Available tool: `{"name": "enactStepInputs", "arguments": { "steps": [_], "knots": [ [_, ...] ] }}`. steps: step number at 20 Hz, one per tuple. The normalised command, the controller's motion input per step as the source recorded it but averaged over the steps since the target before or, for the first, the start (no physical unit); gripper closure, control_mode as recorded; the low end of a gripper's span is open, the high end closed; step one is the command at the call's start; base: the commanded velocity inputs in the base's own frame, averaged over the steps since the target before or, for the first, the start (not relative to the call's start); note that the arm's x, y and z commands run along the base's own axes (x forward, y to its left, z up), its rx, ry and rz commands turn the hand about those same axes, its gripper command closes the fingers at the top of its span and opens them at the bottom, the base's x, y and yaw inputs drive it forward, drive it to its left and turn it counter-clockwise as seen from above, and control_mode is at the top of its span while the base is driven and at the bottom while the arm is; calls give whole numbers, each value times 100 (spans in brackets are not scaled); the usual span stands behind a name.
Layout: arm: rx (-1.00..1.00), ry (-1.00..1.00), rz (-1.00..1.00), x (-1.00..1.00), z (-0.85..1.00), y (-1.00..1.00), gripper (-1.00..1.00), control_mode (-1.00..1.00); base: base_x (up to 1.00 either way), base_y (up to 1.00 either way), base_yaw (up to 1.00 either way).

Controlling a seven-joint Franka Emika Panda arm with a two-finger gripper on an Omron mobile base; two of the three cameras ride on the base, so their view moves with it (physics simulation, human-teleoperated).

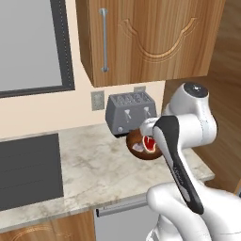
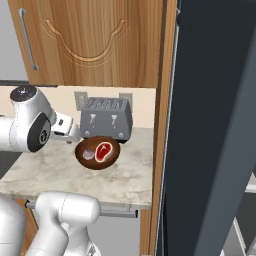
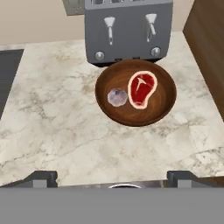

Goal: Take the steak, bell pepper, and garlic from the freezer and place them in the bowl on the counter.

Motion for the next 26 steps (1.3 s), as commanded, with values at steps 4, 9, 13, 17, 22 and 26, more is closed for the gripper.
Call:
{"name": "enactStepInputs", "arguments": {
  "steps": [4,9,13,17,22,26],
  "knots": [
    [0,-11,2,-35,41,-1,-100,-100,0,0,0],
    [0,-1,5,-24,32,-17,-100,-100,0,0,0],
    [0,0,0,-39,41,-4,-100,-100,0,0,0],
    [0,0,0,-43,48,0,-100,-100,0,0,0],
    [0,0,5,-19,38,0,-100,-100,0,0,0],
    [-4,0,1,-11,20,0,-100,-100,0,0,0]
  ]
}}
